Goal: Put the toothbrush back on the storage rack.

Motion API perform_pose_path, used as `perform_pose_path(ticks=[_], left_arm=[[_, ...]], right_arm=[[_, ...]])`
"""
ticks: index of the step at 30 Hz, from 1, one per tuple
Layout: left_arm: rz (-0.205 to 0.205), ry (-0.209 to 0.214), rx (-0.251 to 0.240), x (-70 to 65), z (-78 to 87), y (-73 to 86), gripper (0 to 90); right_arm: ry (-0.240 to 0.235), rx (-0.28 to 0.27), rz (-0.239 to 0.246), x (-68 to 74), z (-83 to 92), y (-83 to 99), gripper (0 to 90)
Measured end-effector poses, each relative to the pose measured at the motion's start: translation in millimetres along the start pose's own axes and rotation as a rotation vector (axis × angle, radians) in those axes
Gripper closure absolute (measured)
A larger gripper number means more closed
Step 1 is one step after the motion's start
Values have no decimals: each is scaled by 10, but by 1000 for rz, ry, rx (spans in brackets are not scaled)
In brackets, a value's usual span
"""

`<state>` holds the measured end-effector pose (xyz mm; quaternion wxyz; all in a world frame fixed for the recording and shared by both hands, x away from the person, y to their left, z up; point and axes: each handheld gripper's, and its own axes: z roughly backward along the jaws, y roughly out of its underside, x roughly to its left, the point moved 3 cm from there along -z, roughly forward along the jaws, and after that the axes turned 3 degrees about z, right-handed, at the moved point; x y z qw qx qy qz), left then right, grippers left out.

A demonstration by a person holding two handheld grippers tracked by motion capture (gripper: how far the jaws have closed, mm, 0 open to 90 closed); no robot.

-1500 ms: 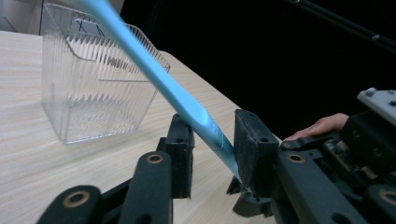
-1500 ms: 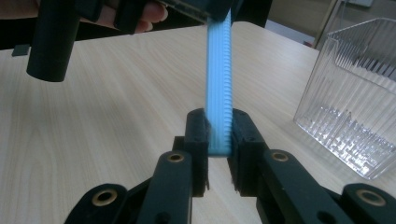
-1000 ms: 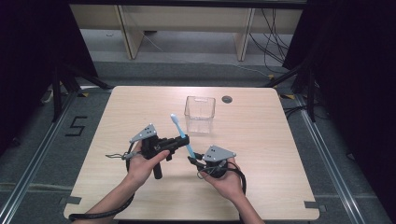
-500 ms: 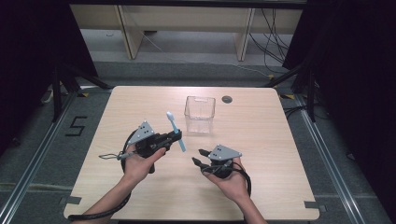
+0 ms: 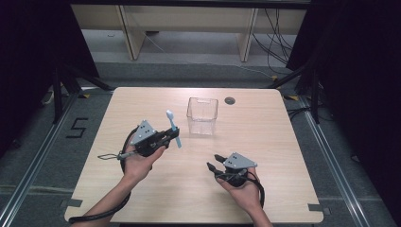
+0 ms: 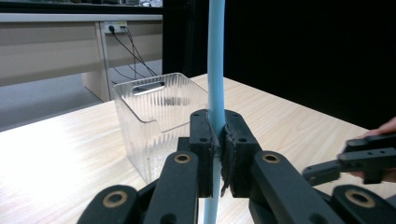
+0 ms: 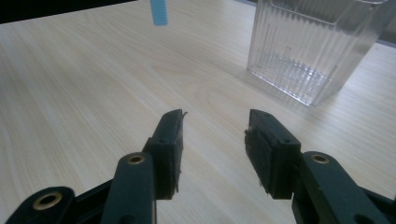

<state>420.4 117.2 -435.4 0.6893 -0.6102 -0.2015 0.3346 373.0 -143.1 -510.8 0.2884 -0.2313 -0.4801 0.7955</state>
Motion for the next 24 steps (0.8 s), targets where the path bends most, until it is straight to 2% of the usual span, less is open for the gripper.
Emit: perform_pose_path(ticks=[1,3,4,6,9,14,15,17,21,22,24], left_arm=[[-1,-2,-1,11,-6,-4,829],[-1,-4,-4,25,-22,-12,829],[-4,-7,-6,35,-30,-17,829],[-3,-9,-12,45,-42,-25,829],[-11,-1,-40,102,-92,-63,829],[-18,-5,-63,177,-140,-88,828],[-18,-7,-66,195,-151,-91,828],[-18,-13,-77,219,-177,-90,828],[-33,-12,-91,239,-217,-95,828],[-33,-11,-92,241,-225,-98,827],[-35,-8,-96,242,-235,-101,827]], right_arm=[[-6,2,-12,6,3,13,565],[4,-5,-5,-15,23,36,565],[20,-11,-14,-18,30,47,564],[30,-21,6,-34,38,58,564],[34,-25,-20,-26,45,72,564],[62,-33,-16,-50,57,90,563],[62,-33,-16,-50,57,90,563],[49,-28,-50,-36,60,102,561],[58,-34,-46,-48,62,106,562],[62,-42,-61,-38,55,106,561],[70,-42,-46,-48,61,106,561]])
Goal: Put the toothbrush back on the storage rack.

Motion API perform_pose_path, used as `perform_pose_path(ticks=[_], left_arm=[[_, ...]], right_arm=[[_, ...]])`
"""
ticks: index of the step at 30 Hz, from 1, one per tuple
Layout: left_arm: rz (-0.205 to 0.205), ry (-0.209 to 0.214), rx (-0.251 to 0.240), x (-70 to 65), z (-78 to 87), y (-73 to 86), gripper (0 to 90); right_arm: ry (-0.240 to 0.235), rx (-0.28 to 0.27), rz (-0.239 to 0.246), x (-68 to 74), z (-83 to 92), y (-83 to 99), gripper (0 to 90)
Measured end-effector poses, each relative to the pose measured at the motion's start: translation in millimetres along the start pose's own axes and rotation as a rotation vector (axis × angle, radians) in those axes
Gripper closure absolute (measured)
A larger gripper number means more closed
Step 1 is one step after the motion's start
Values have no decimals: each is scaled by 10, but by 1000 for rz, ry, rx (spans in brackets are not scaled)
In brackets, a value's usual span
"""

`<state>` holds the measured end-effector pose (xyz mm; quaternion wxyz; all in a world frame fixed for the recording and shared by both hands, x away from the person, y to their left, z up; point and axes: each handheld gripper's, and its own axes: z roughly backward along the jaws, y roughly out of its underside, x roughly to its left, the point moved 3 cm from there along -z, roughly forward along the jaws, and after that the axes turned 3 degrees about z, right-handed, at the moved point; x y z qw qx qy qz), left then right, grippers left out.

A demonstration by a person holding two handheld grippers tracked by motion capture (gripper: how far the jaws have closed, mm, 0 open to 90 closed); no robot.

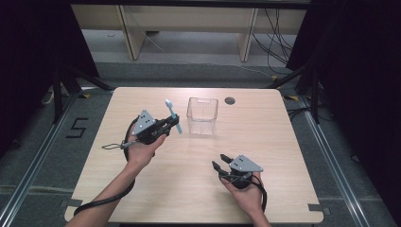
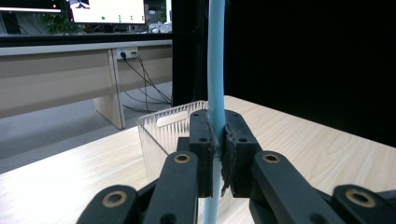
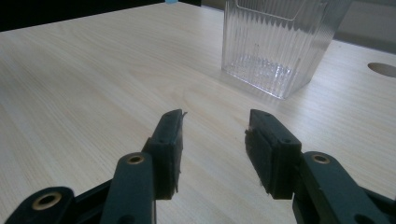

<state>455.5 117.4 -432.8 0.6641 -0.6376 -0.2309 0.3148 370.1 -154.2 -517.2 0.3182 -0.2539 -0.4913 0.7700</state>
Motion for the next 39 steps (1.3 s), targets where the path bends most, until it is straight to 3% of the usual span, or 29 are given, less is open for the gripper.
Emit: perform_pose_path(ticks=[2,15,16,18,22,23,26,27,28,31,35,37,39], left_arm=[[0,4,-16,5,-31,2,827],[-20,11,-43,15,-170,13,826],[-15,11,-46,11,-183,11,826],[-20,9,-44,12,-197,6,826],[-26,8,-49,17,-239,-25,826],[-20,8,-55,14,-252,-34,826],[-16,9,-70,16,-299,-76,826],[-17,7,-74,17,-310,-87,826],[-16,8,-80,15,-321,-96,826],[-27,6,-91,17,-347,-117,826],[-23,0,-101,33,-374,-137,826],[-27,-2,-101,33,-384,-150,826],[-27,-2,-102,33,-390,-159,826]], right_arm=[[15,-25,-2,4,-11,3,560],[29,-23,21,-43,16,-2,560],[18,-3,-26,-7,29,5,561],[28,-18,-4,-27,24,2,560],[34,-25,-28,-4,23,7,561],[30,-21,12,-38,29,3,561],[20,-14,-21,-26,28,15,561],[37,-24,5,-49,29,13,561],[17,-13,-18,-30,29,18,561],[28,-22,9,-51,35,19,561],[20,-5,-22,-33,40,31,561],[20,-15,0,-45,32,27,561],[14,-9,-15,-35,32,28,561]])
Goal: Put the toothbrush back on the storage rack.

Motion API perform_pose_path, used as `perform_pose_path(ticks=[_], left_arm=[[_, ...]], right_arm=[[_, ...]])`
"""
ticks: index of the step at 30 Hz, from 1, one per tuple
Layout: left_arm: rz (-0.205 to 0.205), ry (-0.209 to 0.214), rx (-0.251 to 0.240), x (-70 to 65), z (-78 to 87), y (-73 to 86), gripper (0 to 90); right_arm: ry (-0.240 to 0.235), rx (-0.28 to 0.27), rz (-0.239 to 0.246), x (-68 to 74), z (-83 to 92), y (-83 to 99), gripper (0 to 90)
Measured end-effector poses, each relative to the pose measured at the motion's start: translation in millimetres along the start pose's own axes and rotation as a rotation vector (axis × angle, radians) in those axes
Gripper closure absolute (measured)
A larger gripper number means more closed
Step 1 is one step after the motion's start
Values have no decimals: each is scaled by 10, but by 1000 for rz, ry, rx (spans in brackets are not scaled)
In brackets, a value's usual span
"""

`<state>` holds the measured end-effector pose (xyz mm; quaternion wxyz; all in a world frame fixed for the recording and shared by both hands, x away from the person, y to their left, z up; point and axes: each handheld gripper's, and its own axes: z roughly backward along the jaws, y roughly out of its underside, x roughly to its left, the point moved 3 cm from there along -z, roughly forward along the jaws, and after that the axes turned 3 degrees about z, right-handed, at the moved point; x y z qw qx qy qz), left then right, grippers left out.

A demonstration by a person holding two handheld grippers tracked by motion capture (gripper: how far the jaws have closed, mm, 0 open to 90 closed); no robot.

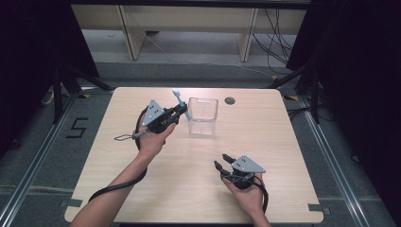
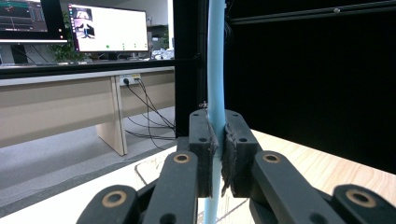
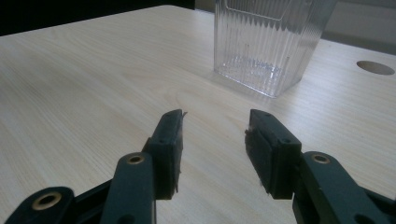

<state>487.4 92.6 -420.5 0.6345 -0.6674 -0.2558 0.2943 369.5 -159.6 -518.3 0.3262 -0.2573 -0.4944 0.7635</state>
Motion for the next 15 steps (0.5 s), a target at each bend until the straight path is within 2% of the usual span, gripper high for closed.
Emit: perform_pose_path(ticks=[1,8,9,10,14,15], left_arm=[[-3,-2,-2,0,-15,-17,826],[-16,-17,3,32,-64,-29,826],[-14,-18,-3,37,-74,-27,826],[-15,-22,3,44,-78,-23,826],[-15,-27,9,58,-97,-15,825],[-15,-28,8,64,-104,-12,826]], right_arm=[[12,-12,10,-8,-4,-5,561],[15,-10,28,-18,3,-4,561],[11,-8,21,-14,2,-2,561],[-3,4,-10,8,3,4,561],[-1,3,-9,6,3,7,561],[12,0,-5,4,9,6,561]])
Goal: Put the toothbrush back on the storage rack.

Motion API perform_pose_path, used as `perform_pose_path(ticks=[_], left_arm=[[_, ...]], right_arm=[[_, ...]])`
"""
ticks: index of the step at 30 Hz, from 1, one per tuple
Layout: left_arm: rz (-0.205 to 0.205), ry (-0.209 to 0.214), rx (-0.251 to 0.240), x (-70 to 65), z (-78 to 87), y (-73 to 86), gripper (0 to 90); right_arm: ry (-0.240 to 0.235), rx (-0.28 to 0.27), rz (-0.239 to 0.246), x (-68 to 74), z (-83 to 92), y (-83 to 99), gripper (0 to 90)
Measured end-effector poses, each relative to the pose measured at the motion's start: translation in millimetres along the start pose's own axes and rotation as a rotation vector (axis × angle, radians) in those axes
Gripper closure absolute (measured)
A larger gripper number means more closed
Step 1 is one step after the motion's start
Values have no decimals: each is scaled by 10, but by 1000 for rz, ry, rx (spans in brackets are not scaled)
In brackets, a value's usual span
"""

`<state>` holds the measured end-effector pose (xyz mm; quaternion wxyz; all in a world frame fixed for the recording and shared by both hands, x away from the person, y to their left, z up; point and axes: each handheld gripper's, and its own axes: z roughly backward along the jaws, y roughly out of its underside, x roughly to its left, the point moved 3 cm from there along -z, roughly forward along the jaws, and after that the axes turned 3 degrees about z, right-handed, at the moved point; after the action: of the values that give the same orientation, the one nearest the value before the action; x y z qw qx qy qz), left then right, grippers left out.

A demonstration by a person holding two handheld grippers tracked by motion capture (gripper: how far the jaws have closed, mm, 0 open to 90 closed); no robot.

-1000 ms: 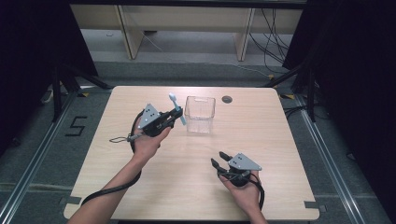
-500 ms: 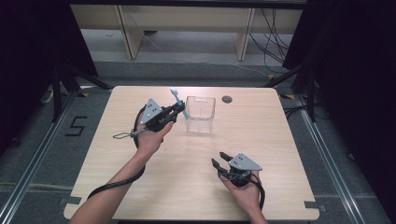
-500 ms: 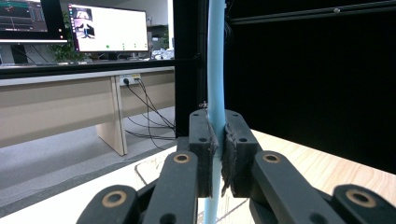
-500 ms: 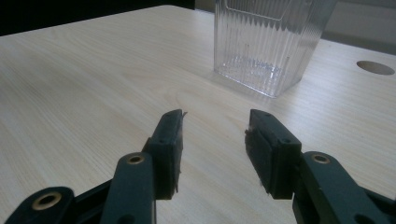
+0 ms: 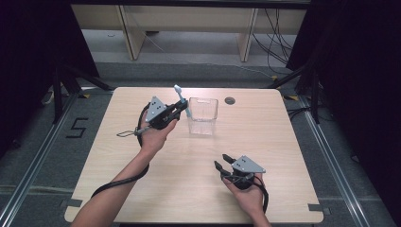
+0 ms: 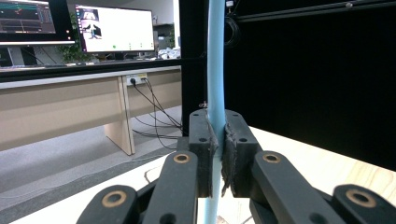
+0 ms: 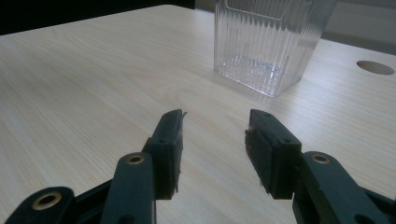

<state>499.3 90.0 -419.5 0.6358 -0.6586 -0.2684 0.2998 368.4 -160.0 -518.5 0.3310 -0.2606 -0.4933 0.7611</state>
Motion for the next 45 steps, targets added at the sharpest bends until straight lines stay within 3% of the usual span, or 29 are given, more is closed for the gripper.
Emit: perform_pose_path(ticks=[3,4,5,8,13,17,21,22,28,30,35,36,38,43,45], left_arm=[[0,-3,0,12,-15,5,825],[-1,-5,-1,17,-19,5,825],[-2,-6,-3,23,-24,5,825],[-6,-10,1,35,-42,2,825],[-3,-13,-1,42,-69,13,825],[-2,-18,7,62,-100,34,824],[-6,-24,15,69,-111,40,825],[-8,-24,16,76,-122,46,825],[-8,-25,21,78,-132,63,825],[-6,-27,25,78,-134,70,825],[-9,-28,33,86,-136,80,824],[-12,-30,36,87,-140,88,825],[-11,-32,43,89,-142,96,825],[-12,-30,50,86,-160,128,825],[-15,-31,57,84,-163,140,825]], right_arm=[[2,-8,9,-8,-4,-2,561],[-10,4,-10,7,-3,2,561],[4,-6,17,-13,-4,-1,561],[9,-12,26,-17,-7,-3,561],[6,-12,26,-14,-9,-3,561],[-1,-2,-4,8,-8,3,561],[-14,-10,0,9,-23,7,561],[7,-13,25,-8,-20,3,561],[3,-8,25,-8,-16,6,560],[-8,11,1,11,-8,10,560],[-21,17,8,13,-13,15,560],[-7,2,33,-6,-18,11,559],[-6,10,9,5,-12,15,560],[-2,-7,39,-10,-32,15,559],[-6,6,18,8,-25,19,558]])
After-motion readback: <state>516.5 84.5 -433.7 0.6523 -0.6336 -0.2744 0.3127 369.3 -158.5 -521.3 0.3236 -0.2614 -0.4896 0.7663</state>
